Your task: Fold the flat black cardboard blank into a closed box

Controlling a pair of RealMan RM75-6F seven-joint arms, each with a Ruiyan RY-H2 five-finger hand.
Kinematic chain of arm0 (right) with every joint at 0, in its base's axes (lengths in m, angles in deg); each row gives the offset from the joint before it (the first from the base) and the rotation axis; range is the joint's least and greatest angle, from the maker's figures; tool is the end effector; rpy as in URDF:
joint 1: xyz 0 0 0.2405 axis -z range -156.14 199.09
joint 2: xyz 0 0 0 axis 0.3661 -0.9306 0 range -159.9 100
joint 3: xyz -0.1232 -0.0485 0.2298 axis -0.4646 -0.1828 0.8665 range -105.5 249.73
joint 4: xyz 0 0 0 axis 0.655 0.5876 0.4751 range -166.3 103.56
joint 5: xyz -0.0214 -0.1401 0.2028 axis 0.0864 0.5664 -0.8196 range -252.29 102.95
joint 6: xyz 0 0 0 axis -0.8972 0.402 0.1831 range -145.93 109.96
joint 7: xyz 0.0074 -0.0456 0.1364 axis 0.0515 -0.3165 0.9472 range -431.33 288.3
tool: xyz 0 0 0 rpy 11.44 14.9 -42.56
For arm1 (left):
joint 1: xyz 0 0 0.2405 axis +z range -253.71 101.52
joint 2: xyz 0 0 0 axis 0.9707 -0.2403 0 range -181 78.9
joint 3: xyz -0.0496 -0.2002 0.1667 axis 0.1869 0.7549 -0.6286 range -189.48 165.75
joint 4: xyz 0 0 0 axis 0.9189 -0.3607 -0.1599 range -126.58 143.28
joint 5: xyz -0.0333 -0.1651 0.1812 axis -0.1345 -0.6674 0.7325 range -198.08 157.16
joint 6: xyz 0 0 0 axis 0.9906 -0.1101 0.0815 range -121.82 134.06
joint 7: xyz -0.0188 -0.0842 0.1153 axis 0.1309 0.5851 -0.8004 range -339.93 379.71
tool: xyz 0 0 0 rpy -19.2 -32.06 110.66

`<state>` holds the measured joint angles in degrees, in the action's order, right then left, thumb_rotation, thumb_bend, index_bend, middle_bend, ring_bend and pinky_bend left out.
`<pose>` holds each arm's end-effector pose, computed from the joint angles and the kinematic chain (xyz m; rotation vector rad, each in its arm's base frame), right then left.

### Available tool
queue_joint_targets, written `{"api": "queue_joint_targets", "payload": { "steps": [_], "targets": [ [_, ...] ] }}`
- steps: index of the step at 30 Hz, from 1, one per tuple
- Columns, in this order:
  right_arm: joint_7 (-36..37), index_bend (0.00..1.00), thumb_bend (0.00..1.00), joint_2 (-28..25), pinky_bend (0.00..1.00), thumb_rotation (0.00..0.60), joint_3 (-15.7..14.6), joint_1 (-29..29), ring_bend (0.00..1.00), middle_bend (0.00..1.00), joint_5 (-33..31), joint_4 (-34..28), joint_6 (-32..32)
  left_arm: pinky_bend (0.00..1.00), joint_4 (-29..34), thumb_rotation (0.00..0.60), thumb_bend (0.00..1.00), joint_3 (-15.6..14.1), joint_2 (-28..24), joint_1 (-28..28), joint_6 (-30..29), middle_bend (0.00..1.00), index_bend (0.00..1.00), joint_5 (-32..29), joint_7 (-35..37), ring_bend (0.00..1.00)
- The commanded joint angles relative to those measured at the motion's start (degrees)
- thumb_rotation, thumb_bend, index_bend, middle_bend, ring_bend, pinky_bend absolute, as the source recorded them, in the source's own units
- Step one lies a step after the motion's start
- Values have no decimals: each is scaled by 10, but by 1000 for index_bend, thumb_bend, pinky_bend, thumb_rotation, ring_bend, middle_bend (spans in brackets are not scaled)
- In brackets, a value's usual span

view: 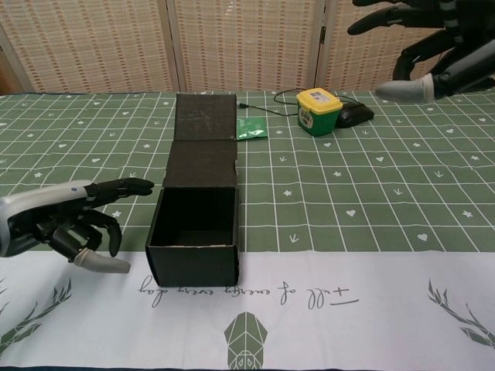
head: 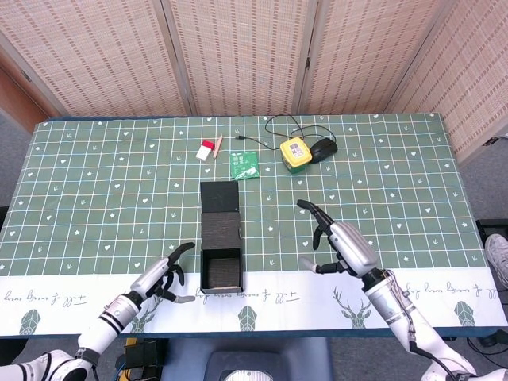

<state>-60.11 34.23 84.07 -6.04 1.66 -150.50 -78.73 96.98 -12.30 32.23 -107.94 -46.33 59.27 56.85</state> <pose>-0.1264 -0.2687 0.0655 1.6336 -1.5043 1.4180 -0.2230 0.2679 -0.0582 -1.5933 -1.9472 -1.1708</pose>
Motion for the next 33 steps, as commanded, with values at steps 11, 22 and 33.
{"api": "queue_joint_targets", "payload": {
  "steps": [11, 22, 33],
  "targets": [
    [23, 0, 300, -2, 926, 600, -10, 5, 576, 80, 14, 10, -9, 792, -28, 600, 20, 23, 32, -7, 32, 0, 0, -22, 8, 527],
    [48, 0, 300, -8, 926, 600, -19, 14, 576, 88, 26, 26, -20, 792, -36, 600, 20, 39, 65, -12, 45, 0, 0, -36, 5, 537],
    [68, 0, 300, -8, 926, 600, -21, 17, 576, 102, 30, 41, -27, 792, -50, 600, 20, 48, 85, -4, 36, 35, 46, -31, 24, 606]
  ]
}}
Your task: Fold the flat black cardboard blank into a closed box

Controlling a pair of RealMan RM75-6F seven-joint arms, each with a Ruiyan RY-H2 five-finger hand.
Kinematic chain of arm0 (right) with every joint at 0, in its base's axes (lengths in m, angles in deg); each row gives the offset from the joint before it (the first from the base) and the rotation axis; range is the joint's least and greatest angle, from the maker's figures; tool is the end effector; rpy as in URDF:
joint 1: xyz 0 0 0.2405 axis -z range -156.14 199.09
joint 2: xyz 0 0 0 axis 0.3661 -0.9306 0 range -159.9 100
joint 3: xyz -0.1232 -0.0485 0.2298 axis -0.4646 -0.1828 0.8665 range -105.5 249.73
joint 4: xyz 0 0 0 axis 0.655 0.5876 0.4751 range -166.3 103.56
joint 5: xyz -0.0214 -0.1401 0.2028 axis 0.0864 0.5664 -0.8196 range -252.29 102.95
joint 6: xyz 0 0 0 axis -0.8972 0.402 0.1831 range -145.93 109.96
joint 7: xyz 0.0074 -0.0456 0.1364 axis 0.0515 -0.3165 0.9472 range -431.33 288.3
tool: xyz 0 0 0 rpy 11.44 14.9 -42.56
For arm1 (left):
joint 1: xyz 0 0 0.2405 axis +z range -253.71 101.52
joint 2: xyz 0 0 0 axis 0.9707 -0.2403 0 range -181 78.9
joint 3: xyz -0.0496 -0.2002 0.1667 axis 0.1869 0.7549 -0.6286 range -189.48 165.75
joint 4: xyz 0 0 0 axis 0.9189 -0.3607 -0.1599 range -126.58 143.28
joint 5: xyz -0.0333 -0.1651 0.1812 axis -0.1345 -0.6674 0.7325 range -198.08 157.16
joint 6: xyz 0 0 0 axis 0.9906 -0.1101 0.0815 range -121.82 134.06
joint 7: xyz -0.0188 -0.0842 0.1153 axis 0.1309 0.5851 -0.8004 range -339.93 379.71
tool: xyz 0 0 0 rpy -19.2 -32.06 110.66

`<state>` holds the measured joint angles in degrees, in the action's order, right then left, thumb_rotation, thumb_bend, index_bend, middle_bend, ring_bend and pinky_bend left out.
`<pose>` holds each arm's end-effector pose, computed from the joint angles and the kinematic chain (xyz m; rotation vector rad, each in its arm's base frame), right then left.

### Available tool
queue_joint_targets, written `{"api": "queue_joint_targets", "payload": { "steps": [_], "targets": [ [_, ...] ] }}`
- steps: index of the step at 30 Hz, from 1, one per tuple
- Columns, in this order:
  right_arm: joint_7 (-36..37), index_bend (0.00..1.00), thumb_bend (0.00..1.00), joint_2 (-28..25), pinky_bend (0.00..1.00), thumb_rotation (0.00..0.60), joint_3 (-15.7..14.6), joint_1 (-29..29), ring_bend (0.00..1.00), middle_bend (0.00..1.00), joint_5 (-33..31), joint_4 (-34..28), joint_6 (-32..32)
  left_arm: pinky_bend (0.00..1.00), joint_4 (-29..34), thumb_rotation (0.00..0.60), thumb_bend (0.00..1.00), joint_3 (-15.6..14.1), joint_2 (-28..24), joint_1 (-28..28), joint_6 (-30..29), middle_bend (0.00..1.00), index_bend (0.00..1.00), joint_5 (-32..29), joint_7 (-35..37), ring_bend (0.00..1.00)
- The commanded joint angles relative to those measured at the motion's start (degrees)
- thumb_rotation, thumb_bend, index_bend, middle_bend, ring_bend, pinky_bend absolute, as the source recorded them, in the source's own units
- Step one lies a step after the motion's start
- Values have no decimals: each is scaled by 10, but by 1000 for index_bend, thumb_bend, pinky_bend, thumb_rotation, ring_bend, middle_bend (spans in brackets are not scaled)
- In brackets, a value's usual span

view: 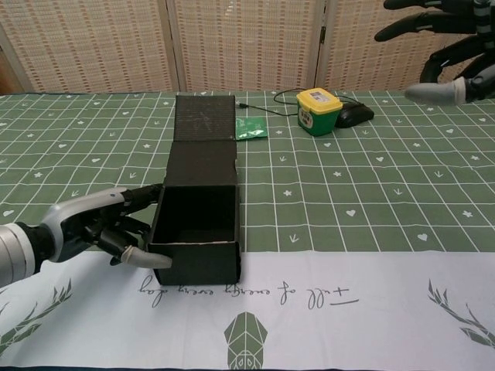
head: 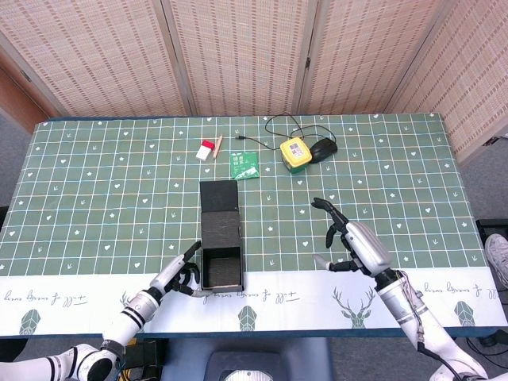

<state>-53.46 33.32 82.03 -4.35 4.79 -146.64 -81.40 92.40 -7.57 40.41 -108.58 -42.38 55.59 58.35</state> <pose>-0.1547 -0.2693 0.0720 1.5664 -1.5215 1.4344 -0.1986 0.2803 -0.0971 -1.4898 -2.0760 -1.2190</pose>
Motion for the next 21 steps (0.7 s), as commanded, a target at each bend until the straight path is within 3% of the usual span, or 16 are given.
{"api": "queue_joint_targets", "payload": {
  "steps": [1, 3, 6, 11, 14, 18, 21],
  "targets": [
    [2, 0, 301, 2, 926, 600, 0, 0, 576, 104, -4, 4, 0, 792, -4, 600, 20, 0, 4, 3, -4, 63, 74, 10, 17, 616],
    [2, 0, 300, 7, 926, 600, 1, 0, 576, 120, -12, 6, 0, 792, -7, 600, 20, -1, 5, 5, -5, 180, 173, 17, 36, 637],
    [14, 0, 300, 15, 926, 600, 1, -3, 576, 184, -31, 8, 12, 799, -10, 600, 20, 0, 7, 11, -16, 280, 266, 27, 59, 666],
    [57, 0, 301, 29, 913, 600, 2, -9, 529, 209, -66, 16, 42, 802, -15, 600, 20, -3, 7, 16, -33, 309, 281, 44, 68, 671],
    [107, 0, 301, 34, 753, 600, 10, -14, 383, 216, -88, 19, 69, 802, -16, 600, 20, -3, 5, 18, -42, 311, 282, 51, 72, 671],
    [241, 0, 292, 38, 342, 600, 34, -31, 175, 208, -115, 24, 145, 803, -13, 600, 19, -4, -2, 20, -60, 318, 290, 66, 79, 671],
    [374, 0, 231, 40, 181, 600, 58, -45, 50, 88, -97, 44, 217, 803, -2, 600, 20, 0, -10, 17, -60, 319, 291, 67, 84, 671]
  ]
}}
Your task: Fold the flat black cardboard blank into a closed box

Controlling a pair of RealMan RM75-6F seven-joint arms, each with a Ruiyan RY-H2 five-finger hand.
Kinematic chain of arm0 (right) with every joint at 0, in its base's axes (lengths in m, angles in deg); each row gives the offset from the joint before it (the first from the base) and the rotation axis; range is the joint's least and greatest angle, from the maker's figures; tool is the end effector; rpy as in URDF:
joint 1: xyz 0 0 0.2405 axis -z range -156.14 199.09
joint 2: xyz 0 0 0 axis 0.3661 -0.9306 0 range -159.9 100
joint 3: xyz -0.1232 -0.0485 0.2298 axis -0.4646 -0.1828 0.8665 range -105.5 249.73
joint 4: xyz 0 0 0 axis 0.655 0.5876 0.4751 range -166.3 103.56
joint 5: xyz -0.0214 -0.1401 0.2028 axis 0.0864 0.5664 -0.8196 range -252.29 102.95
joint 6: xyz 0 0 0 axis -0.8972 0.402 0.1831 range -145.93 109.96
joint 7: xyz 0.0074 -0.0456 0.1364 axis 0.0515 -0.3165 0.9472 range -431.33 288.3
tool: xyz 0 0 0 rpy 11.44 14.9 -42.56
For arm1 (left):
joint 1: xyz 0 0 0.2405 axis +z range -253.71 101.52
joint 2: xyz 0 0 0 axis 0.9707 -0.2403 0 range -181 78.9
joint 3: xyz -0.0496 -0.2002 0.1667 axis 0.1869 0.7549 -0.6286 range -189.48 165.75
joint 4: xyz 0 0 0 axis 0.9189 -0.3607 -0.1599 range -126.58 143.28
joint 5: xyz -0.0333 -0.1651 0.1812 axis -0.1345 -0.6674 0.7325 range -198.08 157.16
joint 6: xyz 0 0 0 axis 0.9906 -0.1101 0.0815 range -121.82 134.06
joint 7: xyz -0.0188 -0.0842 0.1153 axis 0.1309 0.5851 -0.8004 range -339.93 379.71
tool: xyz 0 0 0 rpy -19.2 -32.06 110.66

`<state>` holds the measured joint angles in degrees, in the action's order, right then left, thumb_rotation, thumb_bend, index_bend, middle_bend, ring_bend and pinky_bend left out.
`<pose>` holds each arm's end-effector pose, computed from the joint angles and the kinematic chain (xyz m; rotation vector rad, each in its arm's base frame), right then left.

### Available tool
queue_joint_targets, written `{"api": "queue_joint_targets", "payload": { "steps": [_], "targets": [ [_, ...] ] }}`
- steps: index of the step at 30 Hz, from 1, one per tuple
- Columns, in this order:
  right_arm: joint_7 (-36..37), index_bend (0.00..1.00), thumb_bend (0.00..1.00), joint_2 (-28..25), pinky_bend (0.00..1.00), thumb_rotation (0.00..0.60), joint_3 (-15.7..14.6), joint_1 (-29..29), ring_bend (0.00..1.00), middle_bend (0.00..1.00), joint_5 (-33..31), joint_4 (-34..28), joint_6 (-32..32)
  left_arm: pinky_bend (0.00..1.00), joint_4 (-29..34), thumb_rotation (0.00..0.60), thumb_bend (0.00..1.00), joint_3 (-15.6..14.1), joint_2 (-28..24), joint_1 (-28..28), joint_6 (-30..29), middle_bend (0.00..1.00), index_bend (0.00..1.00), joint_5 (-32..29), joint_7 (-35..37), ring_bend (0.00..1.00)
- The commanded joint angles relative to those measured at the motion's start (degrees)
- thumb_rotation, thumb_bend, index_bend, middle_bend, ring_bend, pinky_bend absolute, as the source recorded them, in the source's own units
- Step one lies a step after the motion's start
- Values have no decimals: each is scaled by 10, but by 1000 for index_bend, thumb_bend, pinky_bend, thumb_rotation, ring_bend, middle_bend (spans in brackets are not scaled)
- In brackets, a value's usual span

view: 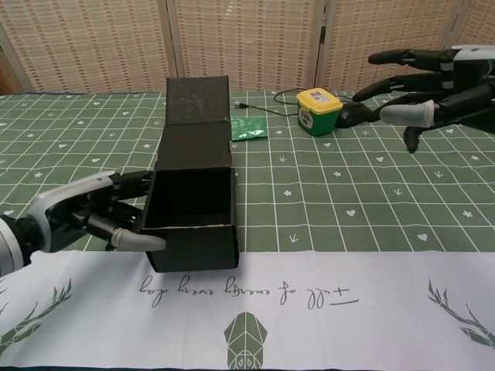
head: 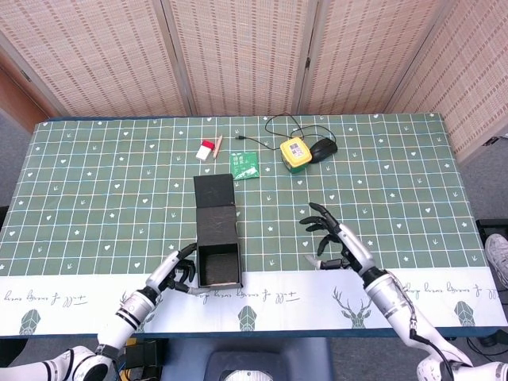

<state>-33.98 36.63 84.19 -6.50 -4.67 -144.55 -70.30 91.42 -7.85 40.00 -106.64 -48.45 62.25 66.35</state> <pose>-0.1593 -0.2799 0.0378 1.2879 -2.0769 1.4310 -0.1998 0.2794 -0.0830 -1.4360 -2.0768 -1.3926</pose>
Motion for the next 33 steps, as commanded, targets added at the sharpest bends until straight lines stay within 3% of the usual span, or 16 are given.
{"api": "queue_joint_targets", "payload": {
  "steps": [1, 3, 6, 12, 24, 33],
  "targets": [
    [214, 0, 210, 13, 159, 600, 43, -28, 29, 56, 7, 34, 120, 803, 10, 600, 20, 5, -8, -4, 0, 319, 291, 1, 2, 671],
    [290, 0, 150, 30, 108, 600, 55, -36, 0, 2, 27, 60, 149, 803, 14, 600, 20, 7, -13, -8, -4, 319, 291, 7, -10, 671],
    [373, 0, 106, 57, 93, 600, 67, -50, 0, 0, 58, 97, 175, 803, 27, 600, 20, 11, -20, -11, -7, 319, 291, 7, -21, 671],
    [475, 0, 42, 108, 92, 600, 74, -85, 0, 0, 111, 160, 193, 804, 59, 600, 20, 17, -36, -16, -3, 319, 292, -4, -29, 670],
    [651, 0, 0, 184, 87, 600, 59, -147, 0, 0, 181, 265, 152, 807, 114, 600, 19, 25, -55, -24, -1, 318, 292, -15, -62, 670],
    [715, 0, 0, 224, 84, 600, 29, -194, 0, 0, 232, 328, 88, 808, 122, 600, 20, 28, -51, -31, 13, 319, 292, -36, -80, 670]
  ]
}}
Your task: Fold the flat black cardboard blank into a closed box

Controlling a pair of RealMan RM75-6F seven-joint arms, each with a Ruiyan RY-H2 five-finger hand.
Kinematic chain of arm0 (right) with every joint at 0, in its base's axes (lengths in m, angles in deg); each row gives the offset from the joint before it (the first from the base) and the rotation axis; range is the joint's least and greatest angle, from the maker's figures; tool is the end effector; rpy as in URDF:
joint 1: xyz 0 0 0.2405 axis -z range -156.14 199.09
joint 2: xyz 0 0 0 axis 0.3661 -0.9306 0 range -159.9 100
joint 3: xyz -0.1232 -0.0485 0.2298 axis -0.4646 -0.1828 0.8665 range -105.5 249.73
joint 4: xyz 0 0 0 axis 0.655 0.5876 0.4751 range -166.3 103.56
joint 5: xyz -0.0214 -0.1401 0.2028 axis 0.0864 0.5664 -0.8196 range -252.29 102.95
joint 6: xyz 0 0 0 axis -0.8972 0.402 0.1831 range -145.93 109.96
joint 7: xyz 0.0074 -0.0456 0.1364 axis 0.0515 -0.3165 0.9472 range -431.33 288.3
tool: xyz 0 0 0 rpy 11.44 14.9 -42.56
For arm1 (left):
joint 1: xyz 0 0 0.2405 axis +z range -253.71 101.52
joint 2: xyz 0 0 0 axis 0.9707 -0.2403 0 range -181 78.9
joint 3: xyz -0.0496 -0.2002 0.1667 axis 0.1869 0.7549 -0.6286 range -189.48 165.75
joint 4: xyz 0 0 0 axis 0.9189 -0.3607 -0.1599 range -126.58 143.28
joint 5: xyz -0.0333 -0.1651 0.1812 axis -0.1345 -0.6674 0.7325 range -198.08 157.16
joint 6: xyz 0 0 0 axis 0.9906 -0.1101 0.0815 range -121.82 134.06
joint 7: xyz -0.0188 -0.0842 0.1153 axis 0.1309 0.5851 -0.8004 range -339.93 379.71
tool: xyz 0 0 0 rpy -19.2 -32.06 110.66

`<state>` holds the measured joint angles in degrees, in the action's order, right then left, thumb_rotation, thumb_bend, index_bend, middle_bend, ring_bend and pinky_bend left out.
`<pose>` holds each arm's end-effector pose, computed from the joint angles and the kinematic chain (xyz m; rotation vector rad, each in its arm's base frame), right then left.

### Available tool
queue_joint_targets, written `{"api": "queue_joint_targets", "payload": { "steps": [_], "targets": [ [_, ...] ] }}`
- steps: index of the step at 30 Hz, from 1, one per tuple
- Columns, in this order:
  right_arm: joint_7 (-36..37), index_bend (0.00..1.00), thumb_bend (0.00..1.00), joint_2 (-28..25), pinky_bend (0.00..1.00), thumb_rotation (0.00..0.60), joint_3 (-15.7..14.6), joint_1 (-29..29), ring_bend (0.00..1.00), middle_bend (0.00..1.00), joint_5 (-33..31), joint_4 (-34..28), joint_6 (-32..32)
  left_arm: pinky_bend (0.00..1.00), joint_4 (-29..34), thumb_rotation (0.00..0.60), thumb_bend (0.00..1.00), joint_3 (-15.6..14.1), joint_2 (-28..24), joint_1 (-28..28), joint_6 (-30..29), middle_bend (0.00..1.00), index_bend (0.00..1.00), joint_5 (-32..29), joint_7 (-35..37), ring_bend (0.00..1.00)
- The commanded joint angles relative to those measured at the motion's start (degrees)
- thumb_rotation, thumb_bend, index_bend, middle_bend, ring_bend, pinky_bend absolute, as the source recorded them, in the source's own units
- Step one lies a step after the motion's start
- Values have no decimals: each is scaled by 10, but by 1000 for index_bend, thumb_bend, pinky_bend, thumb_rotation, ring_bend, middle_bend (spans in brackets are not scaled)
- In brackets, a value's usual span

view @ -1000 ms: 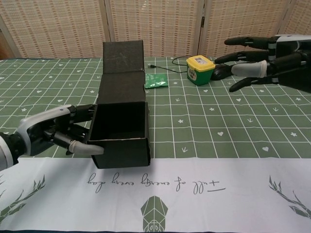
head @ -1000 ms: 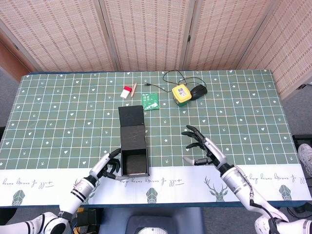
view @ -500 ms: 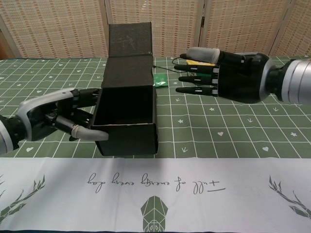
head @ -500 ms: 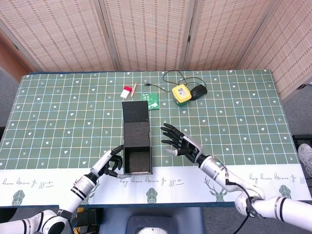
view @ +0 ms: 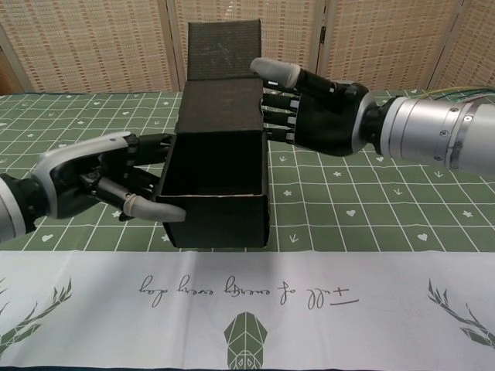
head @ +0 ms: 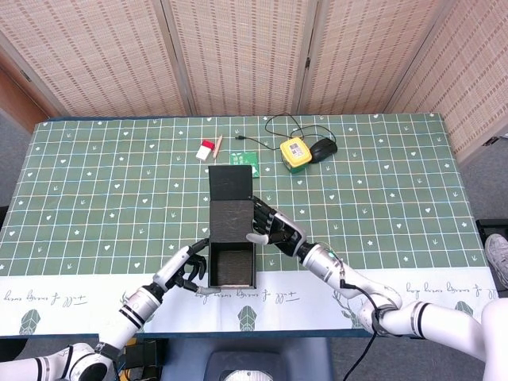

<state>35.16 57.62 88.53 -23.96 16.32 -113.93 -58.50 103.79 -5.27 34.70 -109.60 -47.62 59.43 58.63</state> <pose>-0.0913 -0.3631 -0.0593 -0.7038 2.3805 -1.2683 -0.1470 0.2795 -0.0574 -1.5402 -2.0430 -1.4481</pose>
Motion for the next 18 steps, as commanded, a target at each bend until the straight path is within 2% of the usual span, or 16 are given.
{"api": "queue_joint_targets", "payload": {
  "steps": [1, 3, 5, 18],
  "targets": [
    [25, 0, 0, 15, 84, 600, -18, -22, 0, 0, 28, 24, -38, 808, -2, 600, 20, 3, 2, -2, 6, 319, 292, -12, -3, 670],
    [12, 0, 0, 12, 84, 600, -30, -28, 0, 0, 41, 30, -53, 808, -3, 600, 20, 7, 2, -3, 11, 319, 292, -22, 0, 669],
    [-36, 0, 0, 10, 84, 600, -42, -31, 0, 0, 51, 36, -64, 808, -6, 600, 20, 9, -1, -4, 19, 319, 292, -30, 8, 668],
    [-247, 0, 0, -31, 68, 600, -90, -43, 0, 0, 59, -2, -95, 808, -35, 600, 20, 7, -9, -4, 41, 319, 288, -32, 44, 666]
  ]
}}
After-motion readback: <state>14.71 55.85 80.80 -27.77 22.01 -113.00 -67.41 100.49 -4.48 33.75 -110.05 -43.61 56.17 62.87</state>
